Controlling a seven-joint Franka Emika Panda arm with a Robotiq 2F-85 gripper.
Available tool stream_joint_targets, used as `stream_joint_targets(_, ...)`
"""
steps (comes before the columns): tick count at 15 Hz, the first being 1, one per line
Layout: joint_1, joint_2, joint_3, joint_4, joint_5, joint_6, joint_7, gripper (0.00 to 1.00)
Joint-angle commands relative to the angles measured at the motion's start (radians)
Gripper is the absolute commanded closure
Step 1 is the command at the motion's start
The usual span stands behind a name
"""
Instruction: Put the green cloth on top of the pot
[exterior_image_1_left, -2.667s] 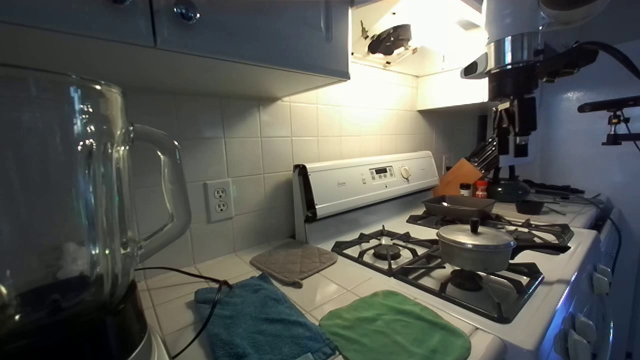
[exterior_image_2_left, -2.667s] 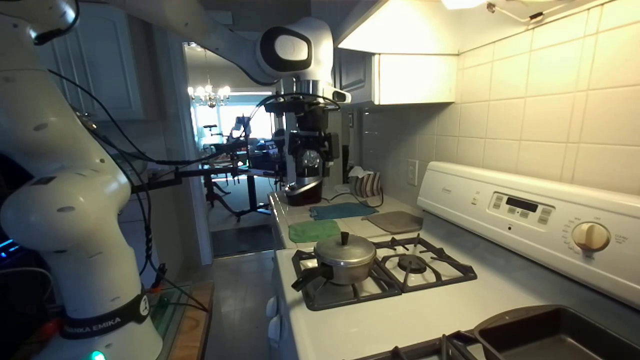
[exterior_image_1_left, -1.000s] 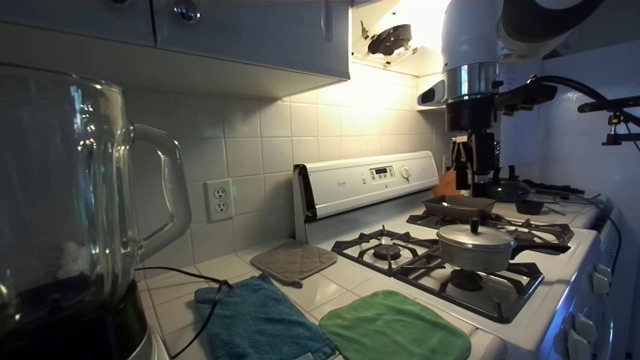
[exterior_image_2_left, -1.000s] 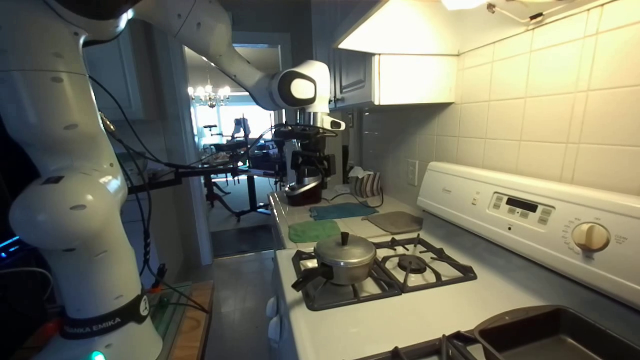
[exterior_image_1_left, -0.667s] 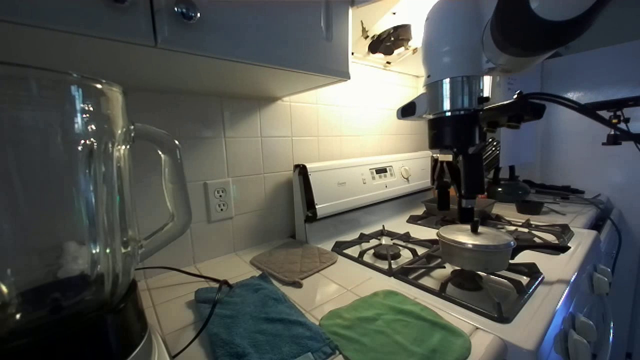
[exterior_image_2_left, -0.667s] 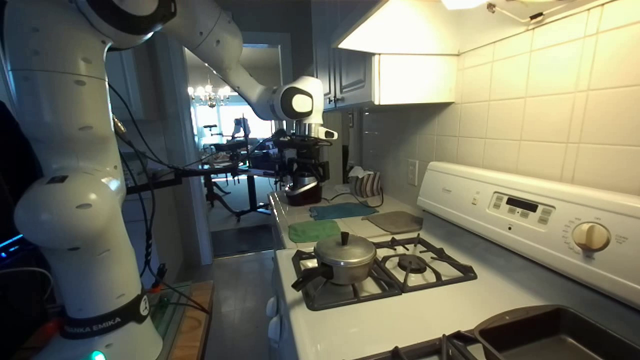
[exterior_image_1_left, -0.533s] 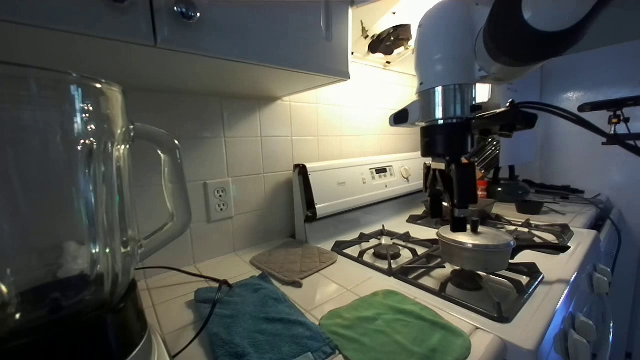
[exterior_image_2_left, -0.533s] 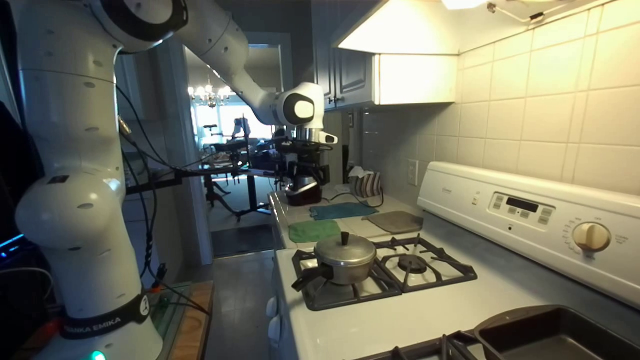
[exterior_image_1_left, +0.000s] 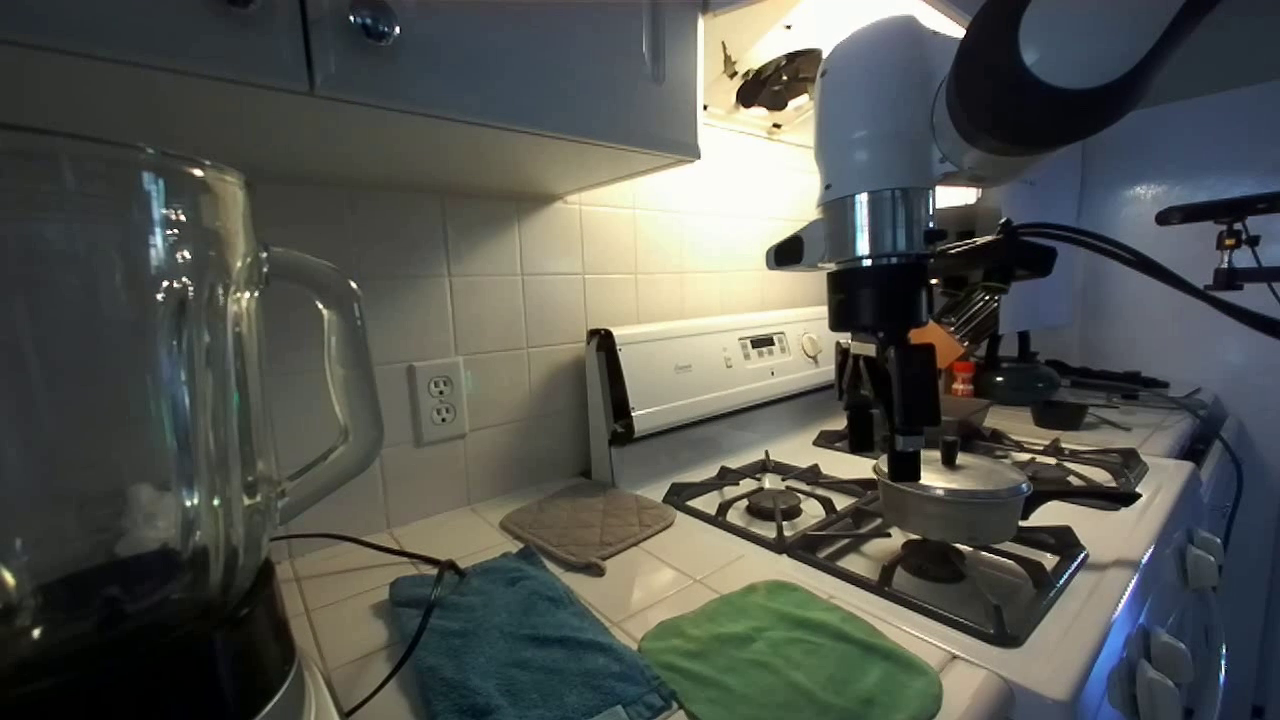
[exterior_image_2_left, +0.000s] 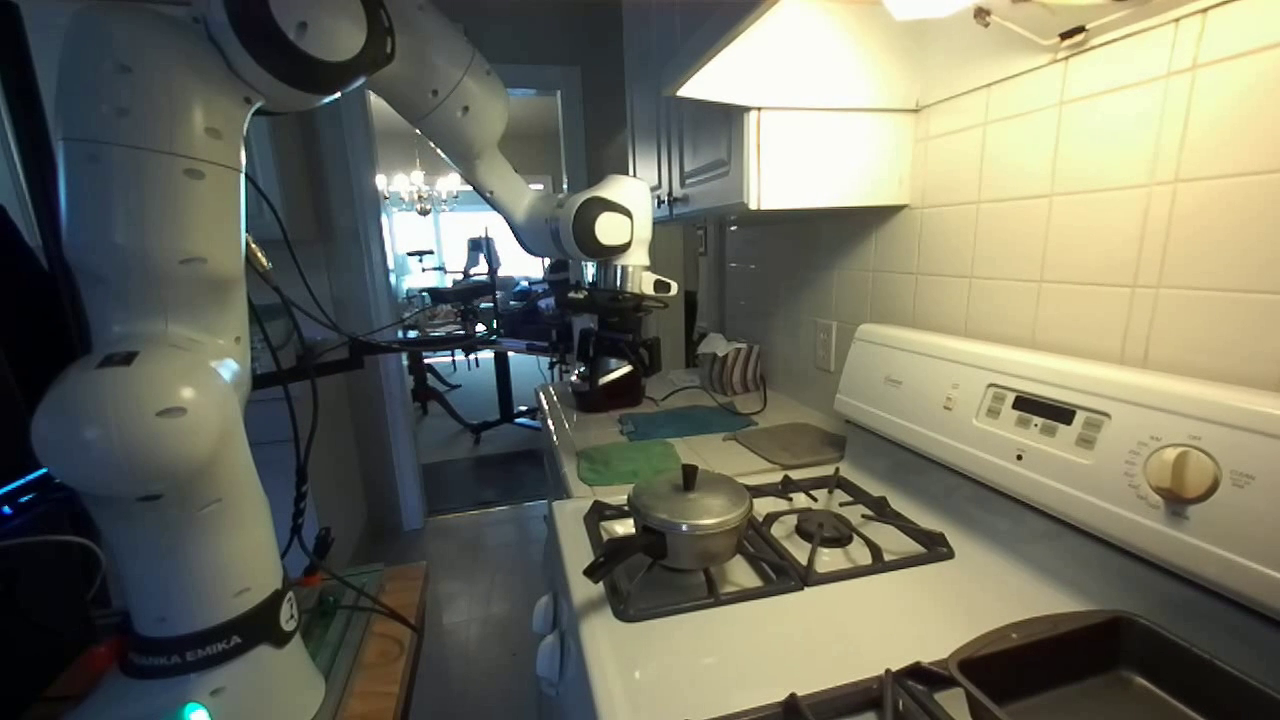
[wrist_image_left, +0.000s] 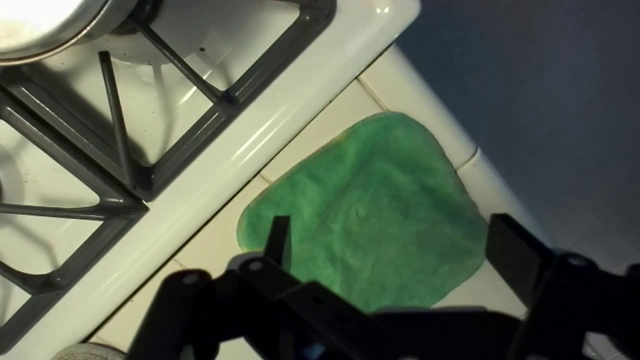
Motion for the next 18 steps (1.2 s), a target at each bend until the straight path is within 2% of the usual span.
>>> stream_joint_targets(1,-0.004,0.015,0.003,0.008,0.022,0.024,-0.003,0.00)
stream_joint_targets(9,0.020,0.167,0.011,0.093,-0.005,0.155,0.014,0.00)
stream_joint_targets(18,0.054,0.329,-0.002,0.187,-0.084,0.154,0.010,0.00)
